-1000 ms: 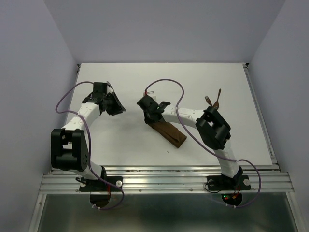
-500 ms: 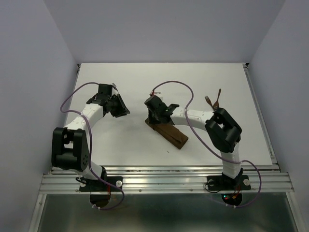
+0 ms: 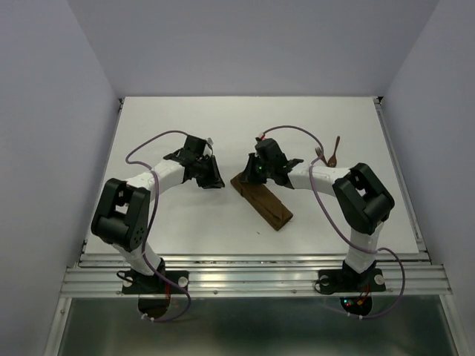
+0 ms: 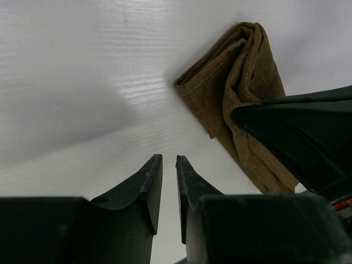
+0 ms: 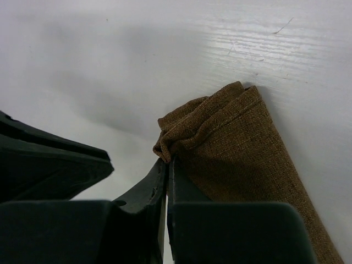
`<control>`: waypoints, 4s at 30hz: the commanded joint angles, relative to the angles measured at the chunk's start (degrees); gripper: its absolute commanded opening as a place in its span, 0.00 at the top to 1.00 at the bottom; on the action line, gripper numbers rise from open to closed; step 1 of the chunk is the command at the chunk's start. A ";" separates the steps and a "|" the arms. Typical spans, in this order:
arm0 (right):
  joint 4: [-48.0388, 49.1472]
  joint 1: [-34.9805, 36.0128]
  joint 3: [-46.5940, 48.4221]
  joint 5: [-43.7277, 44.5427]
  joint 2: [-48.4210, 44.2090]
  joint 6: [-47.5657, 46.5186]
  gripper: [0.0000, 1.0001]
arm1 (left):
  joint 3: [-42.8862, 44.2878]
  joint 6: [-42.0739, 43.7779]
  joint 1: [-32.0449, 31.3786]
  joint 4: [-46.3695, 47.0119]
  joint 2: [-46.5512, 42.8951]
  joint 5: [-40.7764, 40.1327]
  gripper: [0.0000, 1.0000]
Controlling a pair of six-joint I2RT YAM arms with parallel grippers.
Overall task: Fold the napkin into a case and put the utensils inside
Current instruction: Stuff the top corner of the smaller-rectangle-folded napkin into the folded napkin.
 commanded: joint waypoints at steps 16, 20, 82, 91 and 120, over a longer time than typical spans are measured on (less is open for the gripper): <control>7.88 -2.42 -3.57 -10.74 -4.23 1.27 0.99 | 5.69 -3.71 -4.74 12.60 11.62 0.66 1.00; 7.88 -2.94 -3.83 -10.74 -4.58 1.18 0.99 | 6.92 -3.88 -4.74 12.60 13.73 1.54 1.00; 16.84 -10.33 -9.99 -24.45 -2.47 5.05 0.99 | 13.78 9.30 -15.81 2.23 12.32 -8.57 0.63; 17.02 -10.33 -9.90 -25.15 -2.48 4.96 0.99 | 14.13 8.86 -16.16 2.14 14.17 -11.03 0.71; 16.84 -10.86 -10.52 -24.98 -3.35 3.64 0.99 | 11.94 5.61 -15.81 2.58 7.58 -10.42 1.00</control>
